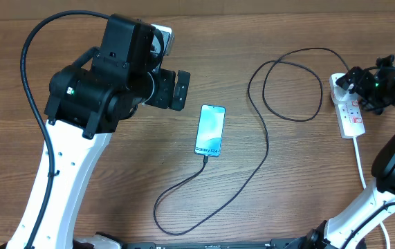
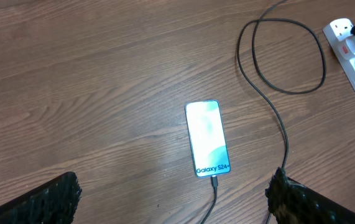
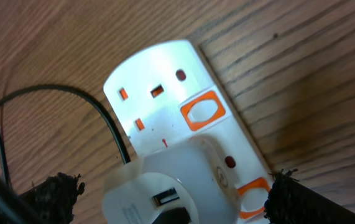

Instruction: Plug charger to phone and switch on socket

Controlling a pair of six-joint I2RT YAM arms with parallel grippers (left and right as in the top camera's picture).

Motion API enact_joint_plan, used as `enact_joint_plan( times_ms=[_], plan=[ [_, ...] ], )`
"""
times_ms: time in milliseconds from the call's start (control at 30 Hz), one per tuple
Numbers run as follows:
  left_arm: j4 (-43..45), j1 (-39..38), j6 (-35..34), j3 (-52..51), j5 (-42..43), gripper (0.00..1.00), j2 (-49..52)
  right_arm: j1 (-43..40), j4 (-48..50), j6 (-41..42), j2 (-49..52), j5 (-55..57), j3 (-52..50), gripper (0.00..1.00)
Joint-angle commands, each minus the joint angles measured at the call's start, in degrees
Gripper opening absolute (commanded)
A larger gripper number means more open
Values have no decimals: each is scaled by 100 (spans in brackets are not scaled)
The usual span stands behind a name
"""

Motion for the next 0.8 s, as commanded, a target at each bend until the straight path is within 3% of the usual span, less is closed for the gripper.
enact_joint_plan(
  times_ms=[0,767],
  plan=[
    [-7,17,127,17,-39,99,59,66,96,-46,7,-122,-57,100],
    [-7,17,125,17,-39,99,59,181,341,-70,7,-138,-299,100]
  ],
)
